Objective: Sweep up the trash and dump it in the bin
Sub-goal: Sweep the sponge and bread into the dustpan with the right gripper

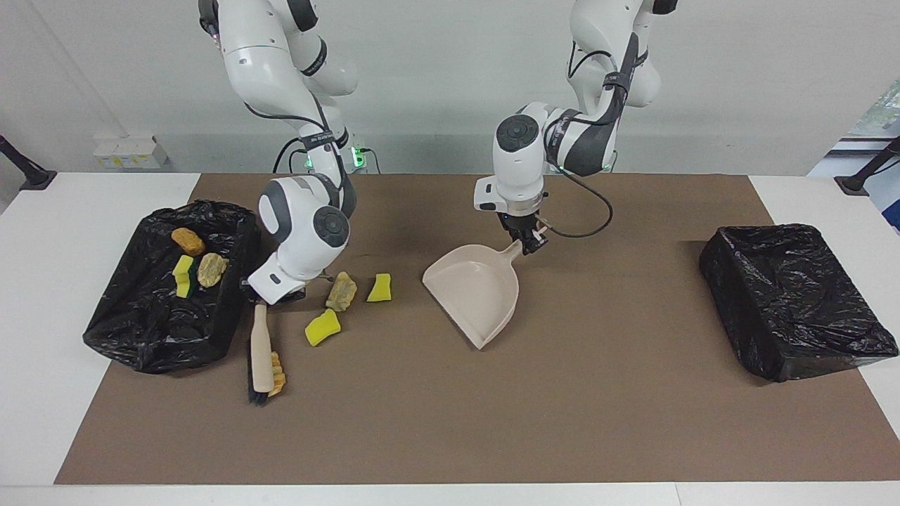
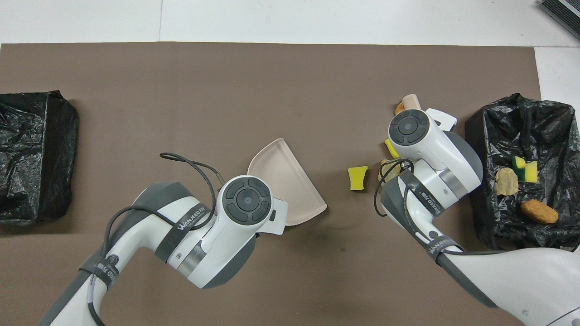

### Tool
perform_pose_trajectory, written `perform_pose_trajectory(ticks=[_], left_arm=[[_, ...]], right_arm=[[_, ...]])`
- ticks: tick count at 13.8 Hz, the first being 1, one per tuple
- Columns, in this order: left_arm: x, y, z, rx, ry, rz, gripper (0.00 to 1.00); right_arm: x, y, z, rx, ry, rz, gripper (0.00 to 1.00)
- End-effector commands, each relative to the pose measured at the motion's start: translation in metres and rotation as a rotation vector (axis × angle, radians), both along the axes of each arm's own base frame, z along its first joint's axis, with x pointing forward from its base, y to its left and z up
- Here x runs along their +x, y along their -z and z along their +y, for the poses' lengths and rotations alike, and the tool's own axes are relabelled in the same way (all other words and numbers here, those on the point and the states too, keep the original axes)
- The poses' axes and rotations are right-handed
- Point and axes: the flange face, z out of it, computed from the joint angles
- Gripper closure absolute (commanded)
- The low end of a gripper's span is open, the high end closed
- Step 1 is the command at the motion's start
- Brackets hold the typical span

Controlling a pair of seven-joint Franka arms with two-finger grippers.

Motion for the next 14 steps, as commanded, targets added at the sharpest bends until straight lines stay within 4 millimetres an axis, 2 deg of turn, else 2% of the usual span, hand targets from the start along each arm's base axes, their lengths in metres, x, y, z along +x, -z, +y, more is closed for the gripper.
perform_pose_trajectory(ticks=[1, 3, 5, 8, 11, 12, 14], left_arm=[[-0.012, 0.001, 0.011, 0.016, 0.062, 0.013, 1.00], [-0.015, 0.001, 0.011, 0.022, 0.069, 0.025, 1.00], [-0.013, 0.003, 0.018, 0.019, 0.052, 0.054, 1.00], [-0.013, 0.002, 0.017, 0.011, 0.093, 0.056, 1.00], [-0.013, 0.001, 0.017, 0.010, 0.139, 0.068, 1.00], [-0.013, 0.002, 0.018, 0.011, 0.139, 0.069, 1.00], [-0.013, 0.002, 0.017, 0.007, 0.142, 0.063, 1.00]], right_arm=[[-0.037, 0.007, 0.021, 0.061, 0.058, 0.047, 1.00], [-0.050, 0.009, 0.050, 0.128, 0.161, 0.042, 1.00], [-0.053, 0.009, 0.067, 0.213, 0.309, 0.023, 1.00], [-0.056, 0.008, 0.096, 0.344, 0.428, 0.042, 1.00], [-0.070, 0.007, 0.138, 0.422, 0.412, 0.064, 1.00], [-0.072, 0.008, 0.143, 0.433, 0.394, 0.077, 1.00], [-0.085, 0.004, 0.167, 0.490, 0.269, 0.135, 1.00]])
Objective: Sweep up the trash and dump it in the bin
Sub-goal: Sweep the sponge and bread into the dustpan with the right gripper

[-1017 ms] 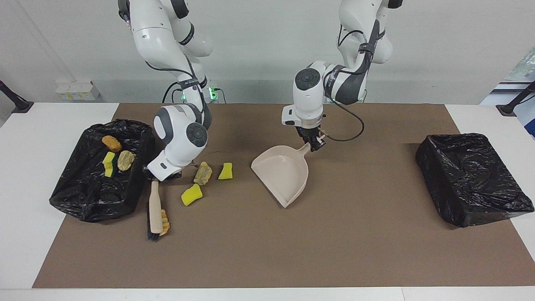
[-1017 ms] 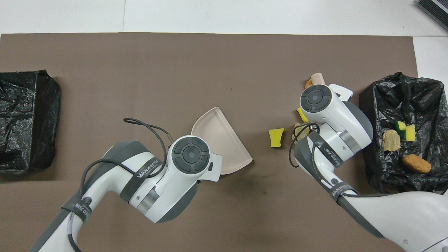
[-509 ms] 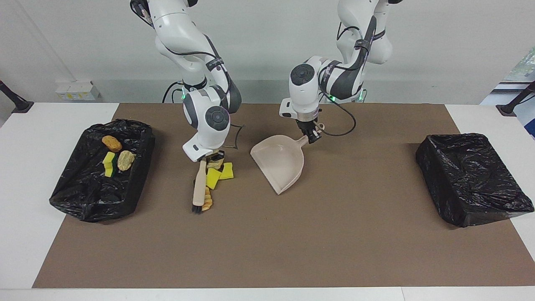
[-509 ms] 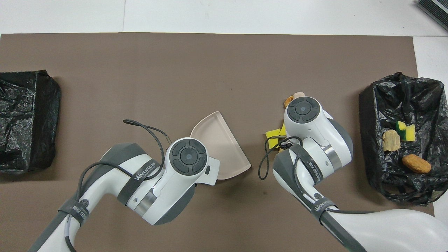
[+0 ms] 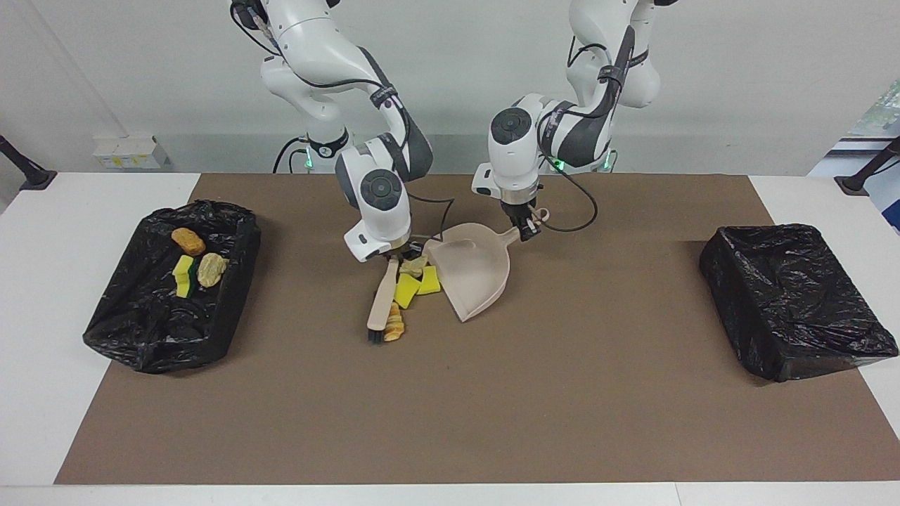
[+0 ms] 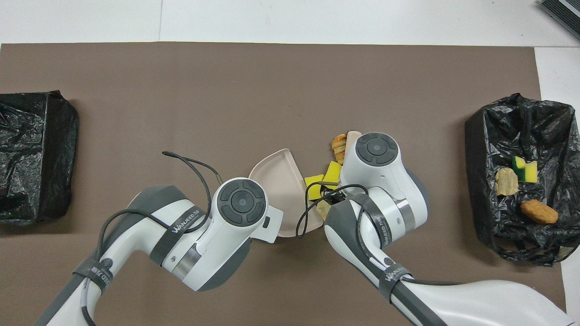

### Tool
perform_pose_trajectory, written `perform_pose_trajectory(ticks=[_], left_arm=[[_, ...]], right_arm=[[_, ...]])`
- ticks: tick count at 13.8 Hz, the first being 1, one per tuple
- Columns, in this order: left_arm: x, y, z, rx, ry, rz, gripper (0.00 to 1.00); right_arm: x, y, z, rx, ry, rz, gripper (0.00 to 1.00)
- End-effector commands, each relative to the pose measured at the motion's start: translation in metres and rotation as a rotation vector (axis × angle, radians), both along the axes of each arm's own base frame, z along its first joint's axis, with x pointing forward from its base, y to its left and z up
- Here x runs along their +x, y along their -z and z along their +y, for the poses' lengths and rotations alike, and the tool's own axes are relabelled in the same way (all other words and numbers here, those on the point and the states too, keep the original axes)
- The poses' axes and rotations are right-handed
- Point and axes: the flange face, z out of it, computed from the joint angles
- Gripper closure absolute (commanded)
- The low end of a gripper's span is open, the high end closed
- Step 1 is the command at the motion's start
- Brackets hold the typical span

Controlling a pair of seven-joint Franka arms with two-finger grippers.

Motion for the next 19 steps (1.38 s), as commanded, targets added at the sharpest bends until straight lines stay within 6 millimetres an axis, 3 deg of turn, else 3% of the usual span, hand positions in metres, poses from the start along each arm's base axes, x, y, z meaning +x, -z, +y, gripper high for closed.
perform_pose_trajectory(ticks=[1, 5, 8, 11, 15, 17, 19], left_arm=[[-0.008, 0.000, 0.008, 0.002, 0.021, 0.017, 1.00], [0.002, 0.001, 0.018, -0.007, -0.006, 0.010, 1.00], [0.013, 0.003, 0.029, -0.014, -0.039, 0.001, 1.00], [0.026, 0.005, 0.042, -0.027, -0.084, -0.017, 1.00], [0.030, 0.005, 0.045, -0.039, -0.030, -0.017, 1.00], [0.037, 0.004, 0.054, -0.047, 0.031, -0.007, 1.00], [0.046, -0.004, 0.065, -0.061, 0.065, -0.016, 1.00]], right_arm=[[-0.015, 0.000, 0.021, 0.099, -0.148, 0.021, 1.00], [-0.028, -0.011, 0.054, 0.203, -0.243, 0.035, 1.00], [-0.032, -0.052, 0.056, 0.268, -0.302, 0.045, 1.00], [-0.042, -0.091, 0.044, 0.296, -0.343, 0.059, 1.00], [-0.035, -0.123, -0.004, 0.255, -0.283, 0.083, 1.00], [-0.027, -0.128, -0.030, 0.237, -0.230, 0.089, 1.00], [-0.027, -0.127, -0.044, 0.173, -0.204, 0.084, 1.00]])
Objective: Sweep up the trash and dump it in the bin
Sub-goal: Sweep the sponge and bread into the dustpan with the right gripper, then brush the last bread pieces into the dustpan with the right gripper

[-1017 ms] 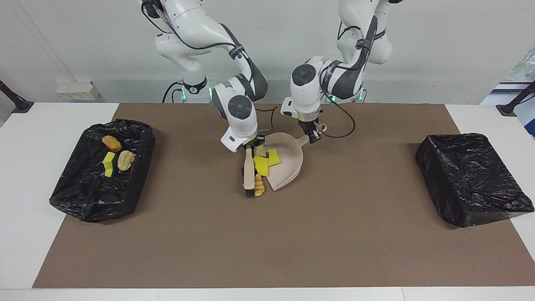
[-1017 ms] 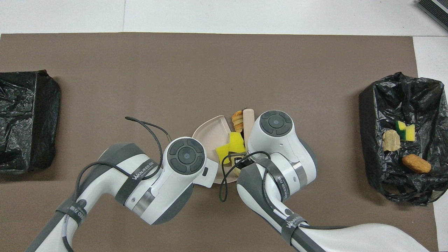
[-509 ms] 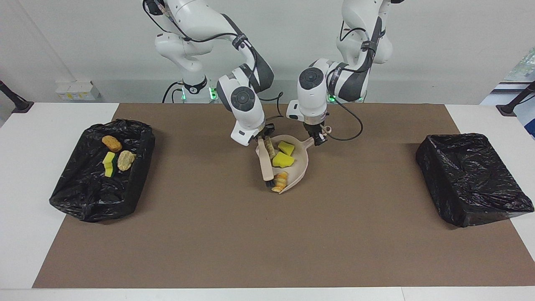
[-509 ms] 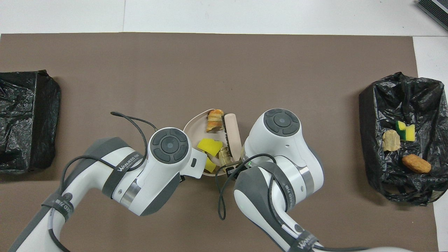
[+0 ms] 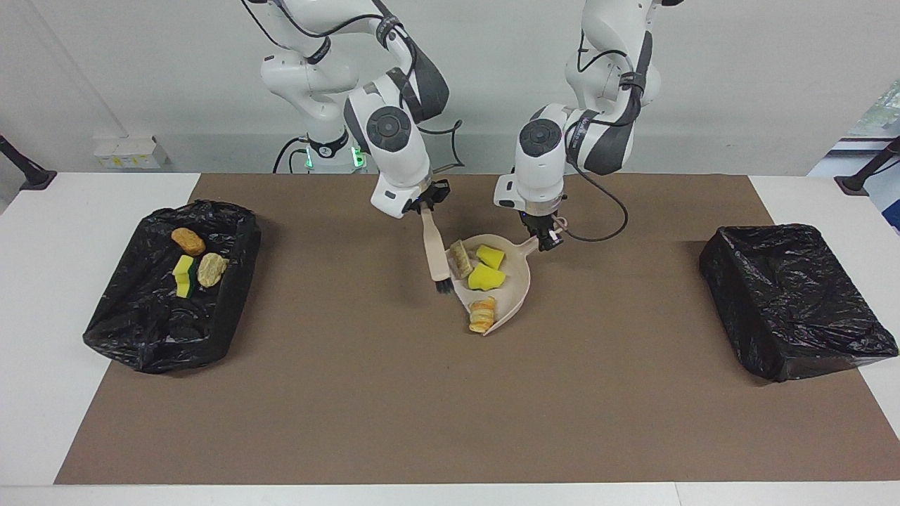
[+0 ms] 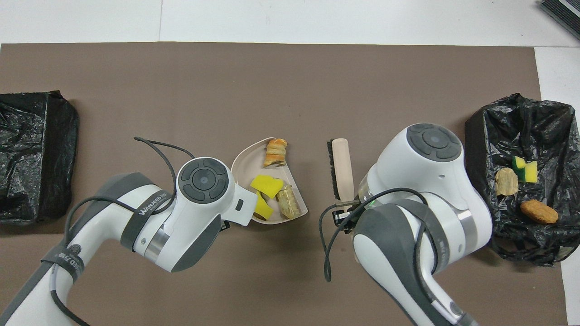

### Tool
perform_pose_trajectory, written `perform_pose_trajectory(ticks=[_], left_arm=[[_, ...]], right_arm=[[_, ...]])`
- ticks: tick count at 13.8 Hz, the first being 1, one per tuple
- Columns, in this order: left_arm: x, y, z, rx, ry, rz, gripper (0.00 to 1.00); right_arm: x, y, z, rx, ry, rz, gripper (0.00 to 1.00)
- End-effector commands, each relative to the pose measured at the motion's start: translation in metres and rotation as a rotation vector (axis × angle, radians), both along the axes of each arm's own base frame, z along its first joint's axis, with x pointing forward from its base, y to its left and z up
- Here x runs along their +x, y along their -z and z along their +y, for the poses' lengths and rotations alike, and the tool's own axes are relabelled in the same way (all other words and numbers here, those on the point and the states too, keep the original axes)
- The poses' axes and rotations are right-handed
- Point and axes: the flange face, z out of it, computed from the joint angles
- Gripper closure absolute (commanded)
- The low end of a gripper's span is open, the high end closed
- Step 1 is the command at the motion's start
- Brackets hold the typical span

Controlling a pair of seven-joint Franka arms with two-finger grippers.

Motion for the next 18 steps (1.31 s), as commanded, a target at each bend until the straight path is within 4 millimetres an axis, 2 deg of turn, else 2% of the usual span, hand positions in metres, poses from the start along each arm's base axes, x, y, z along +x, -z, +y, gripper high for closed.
perform_pose_trajectory(ticks=[1, 4, 6, 7, 8, 10, 12, 14, 16, 17, 18], left_arm=[[0.013, -0.014, 0.022, -0.040, 0.087, -0.024, 1.00], [0.025, -0.048, 0.059, -0.067, 0.170, -0.056, 1.00], [0.027, -0.058, 0.073, -0.072, 0.201, -0.064, 1.00], [0.031, -0.060, 0.082, -0.073, 0.209, -0.066, 1.00], [0.031, -0.060, 0.082, -0.074, 0.224, -0.065, 1.00], [0.033, -0.050, 0.082, -0.071, 0.223, -0.055, 1.00], [0.044, -0.024, 0.079, -0.072, 0.224, -0.051, 1.00], [0.053, -0.007, 0.077, -0.068, 0.226, -0.044, 1.00], [0.047, 0.011, 0.071, -0.053, 0.242, -0.010, 1.00], [0.042, 0.013, 0.069, -0.047, 0.248, 0.006, 1.00], [0.037, 0.014, 0.069, -0.033, 0.259, 0.018, 1.00]], right_arm=[[-0.004, -0.001, -0.014, -0.074, 0.036, -0.016, 1.00], [-0.018, 0.002, -0.004, -0.109, 0.107, -0.051, 1.00], [-0.038, 0.012, 0.002, -0.109, 0.113, -0.085, 1.00], [-0.042, 0.012, 0.002, -0.113, 0.114, -0.087, 1.00], [-0.043, 0.014, 0.002, -0.114, 0.115, -0.084, 1.00], [-0.052, 0.026, 0.023, -0.115, 0.099, -0.085, 1.00], [-0.043, 0.048, 0.025, -0.104, 0.101, -0.087, 1.00], [-0.037, 0.080, 0.032, -0.115, 0.063, -0.056, 1.00], [-0.037, 0.101, 0.046, -0.154, 0.003, -0.043, 1.00], [-0.043, 0.104, 0.058, -0.156, -0.014, -0.042, 1.00], [-0.042, 0.106, 0.060, -0.156, -0.010, -0.038, 1.00]])
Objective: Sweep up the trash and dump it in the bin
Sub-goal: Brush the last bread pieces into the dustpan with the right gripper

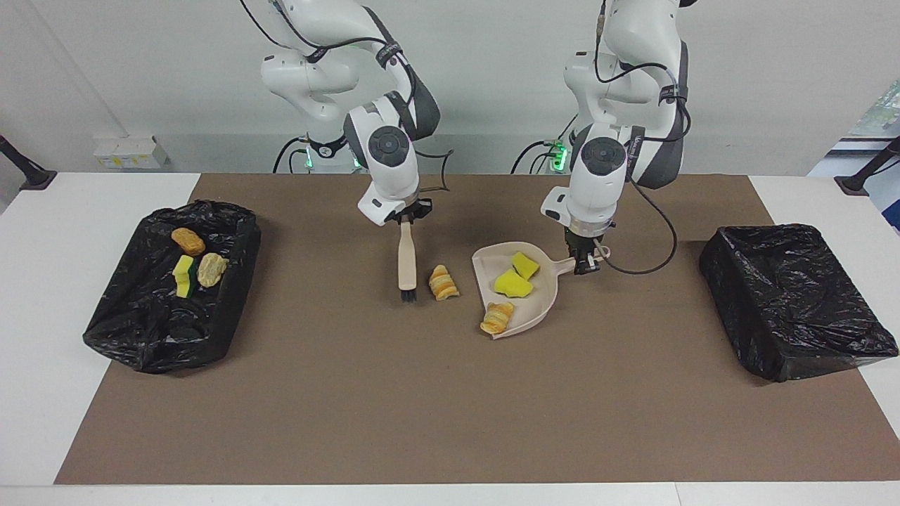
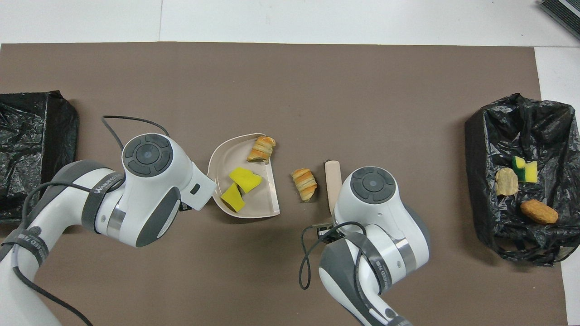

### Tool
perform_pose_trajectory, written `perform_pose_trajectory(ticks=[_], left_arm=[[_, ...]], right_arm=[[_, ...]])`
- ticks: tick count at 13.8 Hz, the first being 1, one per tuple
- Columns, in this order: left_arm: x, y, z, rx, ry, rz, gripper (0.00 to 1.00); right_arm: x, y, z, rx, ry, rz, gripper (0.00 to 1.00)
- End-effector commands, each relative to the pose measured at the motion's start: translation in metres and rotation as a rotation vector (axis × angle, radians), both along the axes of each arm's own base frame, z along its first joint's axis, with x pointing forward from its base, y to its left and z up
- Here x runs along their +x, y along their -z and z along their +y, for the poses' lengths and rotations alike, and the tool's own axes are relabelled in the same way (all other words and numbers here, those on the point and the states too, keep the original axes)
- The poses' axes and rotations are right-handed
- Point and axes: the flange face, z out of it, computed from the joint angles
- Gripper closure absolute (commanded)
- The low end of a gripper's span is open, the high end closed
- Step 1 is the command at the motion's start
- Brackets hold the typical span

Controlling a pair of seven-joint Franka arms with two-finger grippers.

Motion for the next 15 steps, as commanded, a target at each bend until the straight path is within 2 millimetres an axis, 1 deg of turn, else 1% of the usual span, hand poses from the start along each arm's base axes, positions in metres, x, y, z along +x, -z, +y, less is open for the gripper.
perform_pose_trajectory(ticks=[1, 2, 3, 4, 5, 6, 8, 9, 12, 14, 15], left_arm=[[-0.020, 0.000, -0.006, 0.054, 0.075, 0.016, 1.00], [-0.026, -0.001, -0.003, 0.074, 0.092, 0.015, 1.00], [-0.031, 0.002, -0.002, 0.078, 0.094, 0.024, 1.00], [-0.038, 0.002, -0.007, 0.080, 0.107, 0.027, 1.00], [-0.043, 0.004, -0.009, 0.082, 0.113, 0.033, 1.00], [-0.044, 0.003, -0.008, 0.085, 0.114, 0.031, 1.00], [-0.048, 0.004, -0.011, 0.087, 0.123, 0.035, 1.00], [-0.049, 0.004, -0.011, 0.087, 0.123, 0.035, 1.00], [-0.051, 0.006, -0.010, 0.089, 0.123, 0.040, 1.00], [-0.052, 0.005, -0.010, 0.084, 0.119, 0.036, 1.00], [-0.051, 0.005, -0.011, 0.080, 0.117, 0.029, 1.00]], right_arm=[[0.004, -0.001, 0.016, -0.010, 0.001, -0.008, 1.00], [0.004, 0.003, 0.022, 0.000, 0.006, 0.004, 1.00], [0.000, 0.008, 0.036, 0.006, -0.011, 0.014, 1.00], [0.001, 0.008, 0.048, 0.014, -0.004, 0.018, 1.00], [0.002, 0.007, 0.056, 0.035, 0.006, 0.026, 1.00], [-0.001, 0.004, 0.064, 0.063, -0.030, 0.029, 1.00], [-0.006, 0.001, 0.084, 0.194, -0.093, 0.010, 1.00], [-0.007, 0.000, 0.087, 0.236, -0.125, 0.016, 1.00], [-0.012, -0.005, 0.099, 0.350, -0.127, 0.041, 1.00], [-0.013, -0.008, 0.098, 0.347, -0.125, 0.046, 1.00], [-0.010, -0.018, 0.091, 0.343, -0.112, 0.037, 1.00]])
